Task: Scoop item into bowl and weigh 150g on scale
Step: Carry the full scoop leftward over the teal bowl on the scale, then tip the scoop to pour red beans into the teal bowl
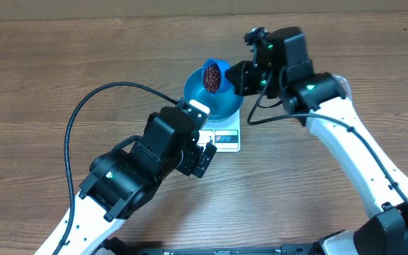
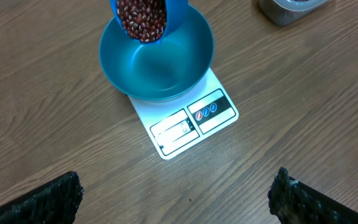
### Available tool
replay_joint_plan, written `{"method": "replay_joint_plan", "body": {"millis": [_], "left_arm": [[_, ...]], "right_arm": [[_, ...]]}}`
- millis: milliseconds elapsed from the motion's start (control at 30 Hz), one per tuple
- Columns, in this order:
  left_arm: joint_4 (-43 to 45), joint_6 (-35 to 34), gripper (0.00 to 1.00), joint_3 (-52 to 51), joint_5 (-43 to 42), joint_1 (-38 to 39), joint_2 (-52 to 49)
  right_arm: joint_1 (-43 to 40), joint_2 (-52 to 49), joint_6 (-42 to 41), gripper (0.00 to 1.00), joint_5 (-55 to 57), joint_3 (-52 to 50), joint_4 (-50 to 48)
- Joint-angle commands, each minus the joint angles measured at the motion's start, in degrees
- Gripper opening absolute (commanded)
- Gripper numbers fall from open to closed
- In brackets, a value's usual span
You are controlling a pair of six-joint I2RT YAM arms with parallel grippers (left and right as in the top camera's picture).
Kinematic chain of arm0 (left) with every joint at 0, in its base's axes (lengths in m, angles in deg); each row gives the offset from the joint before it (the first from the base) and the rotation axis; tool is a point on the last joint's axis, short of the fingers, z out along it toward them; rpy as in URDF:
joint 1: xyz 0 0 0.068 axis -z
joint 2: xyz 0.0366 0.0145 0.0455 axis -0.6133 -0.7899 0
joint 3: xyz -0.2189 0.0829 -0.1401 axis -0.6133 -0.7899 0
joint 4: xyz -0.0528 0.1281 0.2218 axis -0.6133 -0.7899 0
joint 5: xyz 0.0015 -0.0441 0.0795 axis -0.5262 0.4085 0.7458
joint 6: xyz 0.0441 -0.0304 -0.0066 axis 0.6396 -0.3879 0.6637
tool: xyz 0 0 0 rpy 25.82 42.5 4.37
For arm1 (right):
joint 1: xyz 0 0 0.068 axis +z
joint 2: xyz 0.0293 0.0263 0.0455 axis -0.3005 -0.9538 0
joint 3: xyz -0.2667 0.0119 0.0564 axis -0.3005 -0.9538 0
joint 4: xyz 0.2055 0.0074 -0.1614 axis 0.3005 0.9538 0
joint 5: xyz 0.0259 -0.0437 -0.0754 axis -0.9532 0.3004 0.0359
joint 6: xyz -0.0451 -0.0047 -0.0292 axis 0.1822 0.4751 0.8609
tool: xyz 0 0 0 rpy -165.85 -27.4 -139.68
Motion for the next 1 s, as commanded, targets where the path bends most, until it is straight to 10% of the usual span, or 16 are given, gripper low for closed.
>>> {"method": "replay_joint_plan", "body": {"millis": [0, 967], "left_arm": [[0.02, -0.79, 0.99, -0.66, -0.7, -0.09, -0.26], [0.02, -0.79, 1.0, -0.66, -0.7, -0.09, -0.26]], "right_arm": [[2.86, 1.77, 2.36, 0.04, 11.37, 1.03, -0.55], [11.15, 1.75, 6.29, 0.04, 30.21, 1.03, 0.07]]}}
